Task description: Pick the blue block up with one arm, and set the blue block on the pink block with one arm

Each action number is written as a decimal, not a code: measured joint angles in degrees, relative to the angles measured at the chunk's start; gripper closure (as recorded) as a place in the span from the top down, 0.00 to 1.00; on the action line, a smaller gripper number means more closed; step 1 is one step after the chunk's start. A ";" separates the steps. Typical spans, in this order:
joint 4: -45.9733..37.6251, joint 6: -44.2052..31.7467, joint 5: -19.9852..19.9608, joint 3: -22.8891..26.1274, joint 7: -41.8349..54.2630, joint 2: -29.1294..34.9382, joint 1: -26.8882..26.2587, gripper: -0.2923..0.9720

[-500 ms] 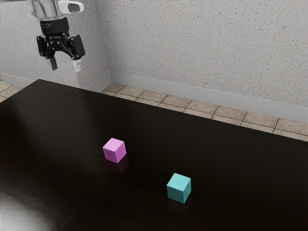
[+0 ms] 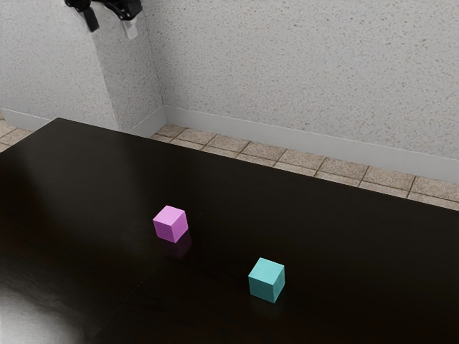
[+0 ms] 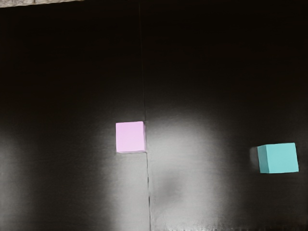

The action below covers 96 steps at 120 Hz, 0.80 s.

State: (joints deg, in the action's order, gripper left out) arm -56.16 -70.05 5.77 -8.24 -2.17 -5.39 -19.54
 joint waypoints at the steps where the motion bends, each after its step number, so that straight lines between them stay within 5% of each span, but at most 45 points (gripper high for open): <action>1: -0.09 -0.07 0.28 0.25 -0.04 -0.49 -0.47 0.77; 16: -11.05 -4.52 -0.24 2.67 -0.67 -4.42 -1.61 0.77; 40: -32.91 -20.25 -1.44 5.07 -2.10 -1.61 -0.76 0.77; 71: -37.80 -30.52 -1.97 6.85 -3.50 -1.57 3.18 0.77; 96: -40.98 -34.16 -3.68 11.31 -8.01 -1.08 -2.76 0.77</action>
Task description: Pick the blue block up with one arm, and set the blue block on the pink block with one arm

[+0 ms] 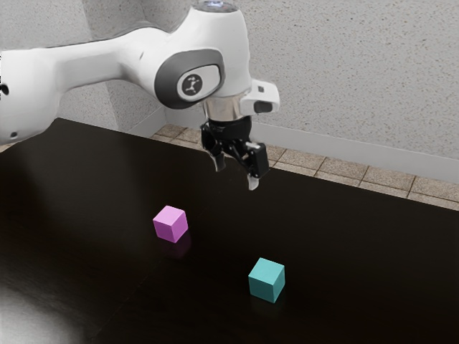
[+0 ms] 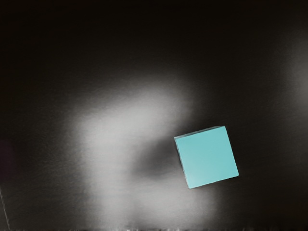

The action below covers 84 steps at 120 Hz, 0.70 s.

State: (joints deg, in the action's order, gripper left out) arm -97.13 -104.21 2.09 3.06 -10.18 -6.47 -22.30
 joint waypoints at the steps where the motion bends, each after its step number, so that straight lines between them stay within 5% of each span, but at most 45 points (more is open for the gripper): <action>1: -0.74 -0.40 -0.08 0.02 -0.14 0.10 -0.15 0.77; 27: -11.99 -12.14 2.17 0.34 -2.64 -1.34 -2.13 0.77; 84: -12.25 -22.22 -0.80 -4.38 -9.45 -11.08 -6.51 0.77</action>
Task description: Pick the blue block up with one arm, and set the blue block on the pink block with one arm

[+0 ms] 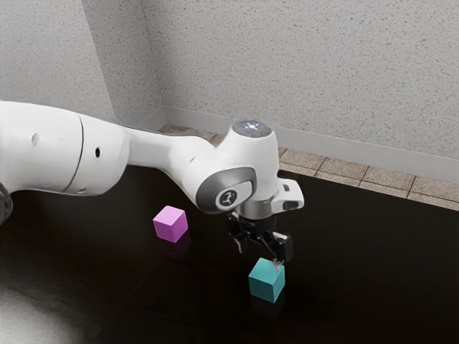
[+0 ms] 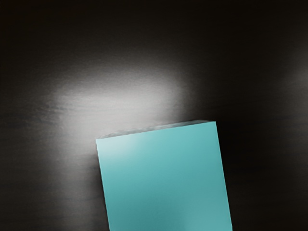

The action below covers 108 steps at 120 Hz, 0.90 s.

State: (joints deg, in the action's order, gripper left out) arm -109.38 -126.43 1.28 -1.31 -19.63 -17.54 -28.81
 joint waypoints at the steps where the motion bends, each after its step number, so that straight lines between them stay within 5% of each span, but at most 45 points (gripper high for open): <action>1: 0.00 -0.09 -0.08 -0.15 -0.05 -0.12 -0.11 0.77; 108: -0.45 -4.55 -2.63 -2.42 -2.35 -4.51 -2.72 0.77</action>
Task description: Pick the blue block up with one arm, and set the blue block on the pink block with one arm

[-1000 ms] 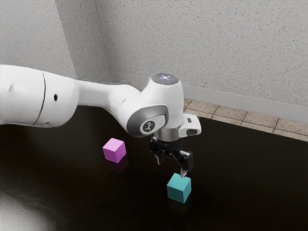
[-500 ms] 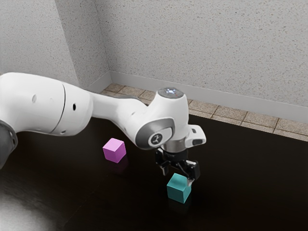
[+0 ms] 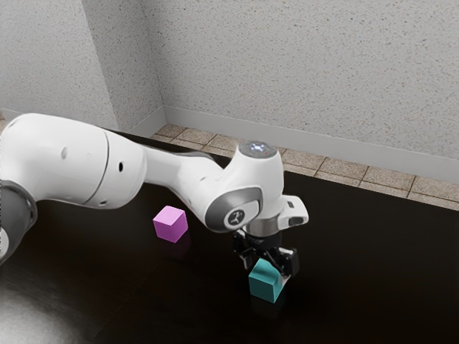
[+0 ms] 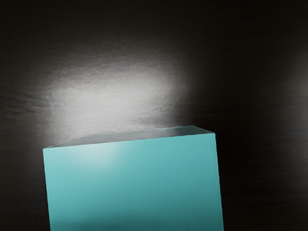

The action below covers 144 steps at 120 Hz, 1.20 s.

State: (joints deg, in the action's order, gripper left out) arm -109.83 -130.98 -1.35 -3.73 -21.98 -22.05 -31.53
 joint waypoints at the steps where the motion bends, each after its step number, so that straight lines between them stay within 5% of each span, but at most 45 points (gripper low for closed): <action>1: -0.02 -0.01 0.00 -0.01 0.00 -0.02 0.01 0.77; 93: 0.30 -2.98 -0.22 -1.19 1.39 -2.25 -0.09 0.77; 144: 0.22 -4.33 -0.41 -1.16 2.10 -2.34 -0.39 0.58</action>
State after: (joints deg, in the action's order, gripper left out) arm -109.61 -135.31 -1.76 -4.88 -19.88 -24.39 -31.92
